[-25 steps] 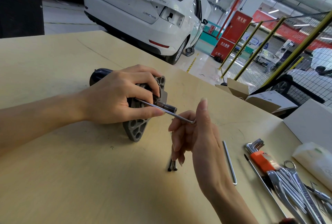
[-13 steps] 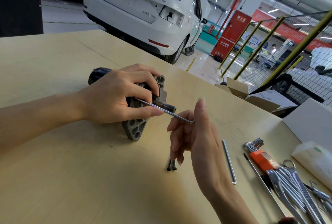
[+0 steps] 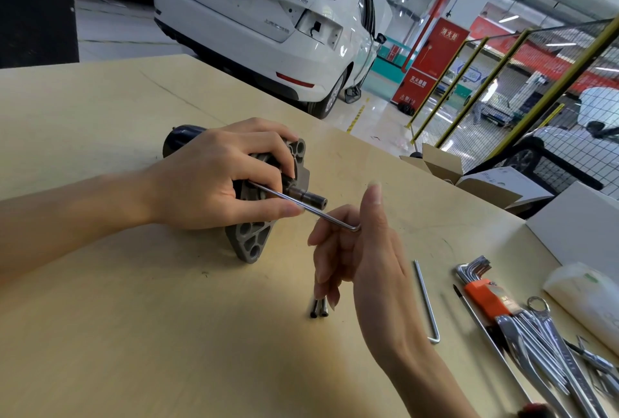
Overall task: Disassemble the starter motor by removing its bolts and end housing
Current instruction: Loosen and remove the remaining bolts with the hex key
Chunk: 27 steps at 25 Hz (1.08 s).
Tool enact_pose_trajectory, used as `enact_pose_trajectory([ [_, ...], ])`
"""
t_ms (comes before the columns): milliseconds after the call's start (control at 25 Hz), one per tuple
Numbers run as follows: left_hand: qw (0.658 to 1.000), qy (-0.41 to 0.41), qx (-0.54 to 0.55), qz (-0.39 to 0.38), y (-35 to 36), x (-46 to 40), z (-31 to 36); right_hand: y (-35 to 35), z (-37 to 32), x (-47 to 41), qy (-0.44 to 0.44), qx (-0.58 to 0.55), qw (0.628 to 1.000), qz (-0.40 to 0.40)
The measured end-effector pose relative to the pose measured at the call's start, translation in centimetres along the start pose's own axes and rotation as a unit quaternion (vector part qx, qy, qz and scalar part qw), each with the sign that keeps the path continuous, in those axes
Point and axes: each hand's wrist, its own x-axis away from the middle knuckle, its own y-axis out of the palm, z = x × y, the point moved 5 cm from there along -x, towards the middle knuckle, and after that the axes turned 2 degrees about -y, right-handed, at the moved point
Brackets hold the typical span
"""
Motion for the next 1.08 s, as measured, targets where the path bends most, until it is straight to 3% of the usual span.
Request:
enact_pose_trajectory([
  [840, 1.0, -0.005, 0.007, -0.003, 0.09, -0.11, -0.05, -0.04, -0.24, 0.13, 0.013, 0.006, 1.0, -0.008],
  [1080, 1.0, -0.008, 0.01, -0.002, 0.13, -0.11, -0.03, -0.11, -0.36, 0.07, 0.008, -0.048, 0.999, 0.001],
])
